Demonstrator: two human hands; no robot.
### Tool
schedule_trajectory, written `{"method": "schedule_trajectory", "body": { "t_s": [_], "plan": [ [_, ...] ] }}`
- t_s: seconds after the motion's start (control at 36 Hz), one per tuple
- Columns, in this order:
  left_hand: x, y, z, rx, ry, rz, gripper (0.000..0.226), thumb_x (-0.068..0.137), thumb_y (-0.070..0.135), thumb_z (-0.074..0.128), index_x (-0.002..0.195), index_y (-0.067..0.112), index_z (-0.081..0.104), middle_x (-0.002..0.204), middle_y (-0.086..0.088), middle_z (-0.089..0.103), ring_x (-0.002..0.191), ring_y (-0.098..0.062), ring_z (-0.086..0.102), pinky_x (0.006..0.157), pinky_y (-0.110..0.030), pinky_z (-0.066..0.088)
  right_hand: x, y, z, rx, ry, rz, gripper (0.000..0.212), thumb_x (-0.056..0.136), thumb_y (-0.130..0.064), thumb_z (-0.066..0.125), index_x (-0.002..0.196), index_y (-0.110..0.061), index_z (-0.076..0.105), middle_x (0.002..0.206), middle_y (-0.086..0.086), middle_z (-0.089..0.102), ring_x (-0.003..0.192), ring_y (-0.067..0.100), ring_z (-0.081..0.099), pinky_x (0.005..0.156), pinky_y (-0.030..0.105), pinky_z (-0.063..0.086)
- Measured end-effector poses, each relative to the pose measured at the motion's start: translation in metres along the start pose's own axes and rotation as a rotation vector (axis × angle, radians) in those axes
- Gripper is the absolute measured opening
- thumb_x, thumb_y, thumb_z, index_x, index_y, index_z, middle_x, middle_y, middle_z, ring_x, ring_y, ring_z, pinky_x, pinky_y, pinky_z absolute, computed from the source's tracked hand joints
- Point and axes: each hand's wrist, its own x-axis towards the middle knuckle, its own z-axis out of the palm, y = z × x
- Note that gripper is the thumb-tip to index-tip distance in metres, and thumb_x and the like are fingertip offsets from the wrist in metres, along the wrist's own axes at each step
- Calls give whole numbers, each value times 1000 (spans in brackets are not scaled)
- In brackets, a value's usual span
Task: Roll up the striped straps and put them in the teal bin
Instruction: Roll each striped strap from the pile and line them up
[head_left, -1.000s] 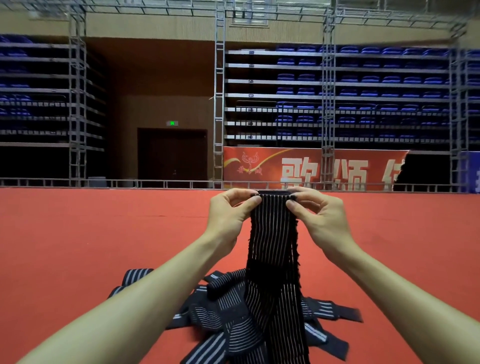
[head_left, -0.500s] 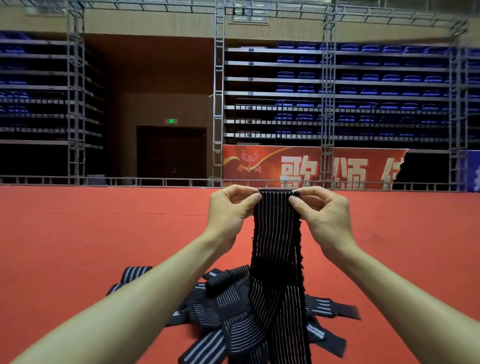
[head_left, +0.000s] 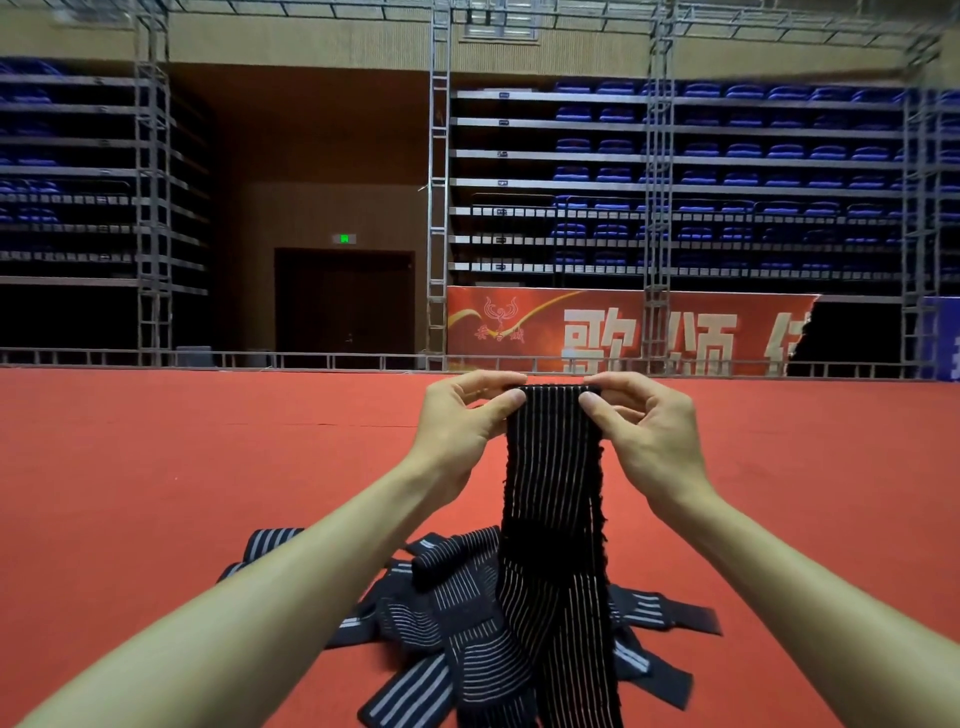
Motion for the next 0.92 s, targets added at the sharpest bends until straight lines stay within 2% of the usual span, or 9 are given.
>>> {"method": "schedule_trajectory", "body": {
  "t_s": [0.19, 0.31, 0.42, 0.47, 0.53, 0.61, 0.69, 0.83, 0.92],
  "plan": [
    [0, -3, 2, 59, 4, 3, 23, 86, -10, 66, 85, 12, 73, 78, -7, 71, 80, -15, 68, 80, -27, 59, 1, 8, -2, -79, 14, -35, 27, 85, 2, 73, 81, -25, 70, 80, 0, 73, 75, 14, 71, 70, 24, 57],
    [1, -6, 4, 49, 27, 19, 25, 86, -11, 65, 83, 12, 73, 73, -2, 71, 74, -12, 68, 72, -23, 56, 0, 10, -1, -78, 41, -48, 28, 84, 1, 74, 82, -27, 70, 80, 0, 74, 76, 18, 72, 70, 28, 59],
    [4, -6, 7, 9, 52, 26, 22, 88, -12, 62, 86, 9, 71, 66, 4, 70, 68, -9, 67, 66, -22, 55, -2, 9, 3, 1, 13, 13, 35, 90, -4, 68, 108, -33, 62, 89, 3, 72, 77, 13, 72, 65, 25, 57],
    [6, -5, 9, -19, 77, 31, 21, 89, -11, 62, 86, 8, 70, 69, 1, 70, 70, -13, 66, 67, -24, 57, -5, 8, 3, 55, -54, 8, 44, 91, -4, 67, 117, -36, 52, 100, 3, 68, 83, 9, 70, 66, 24, 58],
    [7, -3, 11, -55, 93, 34, 21, 90, -10, 61, 87, 9, 70, 78, -7, 69, 74, -16, 67, 69, -27, 57, -6, 9, 4, 3, -132, -56, 42, 89, -3, 69, 113, -32, 52, 105, -4, 65, 88, 5, 67, 72, 26, 57],
    [7, 3, 14, -125, 68, 17, 20, 91, -8, 60, 90, 9, 70, 91, -12, 68, 77, -16, 68, 71, -26, 58, -6, 13, 8, -100, -192, -65, 29, 86, -5, 74, 98, -28, 63, 98, -15, 67, 91, 8, 66, 83, 38, 56],
    [5, 4, 15, -129, 21, 17, 20, 93, -5, 59, 97, 12, 69, 98, -13, 63, 82, -15, 68, 77, -31, 58, -5, 13, 13, -36, -131, -40, 32, 83, 1, 74, 91, -28, 65, 92, -20, 69, 86, 5, 66, 80, 35, 55],
    [-1, -8, 12, -32, -133, 31, 52, 99, 0, 54, 130, 40, 48, 118, -19, 65, 97, -23, 69, 74, -36, 58, 0, 11, 17, 102, -50, 29, 38, 81, 13, 69, 88, -25, 66, 89, -19, 69, 87, 6, 66, 83, 45, 59],
    [-10, -20, 9, 88, -220, 64, 77, 98, -4, 53, 142, 53, 24, 112, -19, 67, 88, -24, 72, 73, -39, 60, 6, 8, 19, 145, 19, 39, 38, 82, 12, 69, 90, -25, 67, 94, -11, 70, 93, 12, 68, 83, 43, 60]
  ]
}}
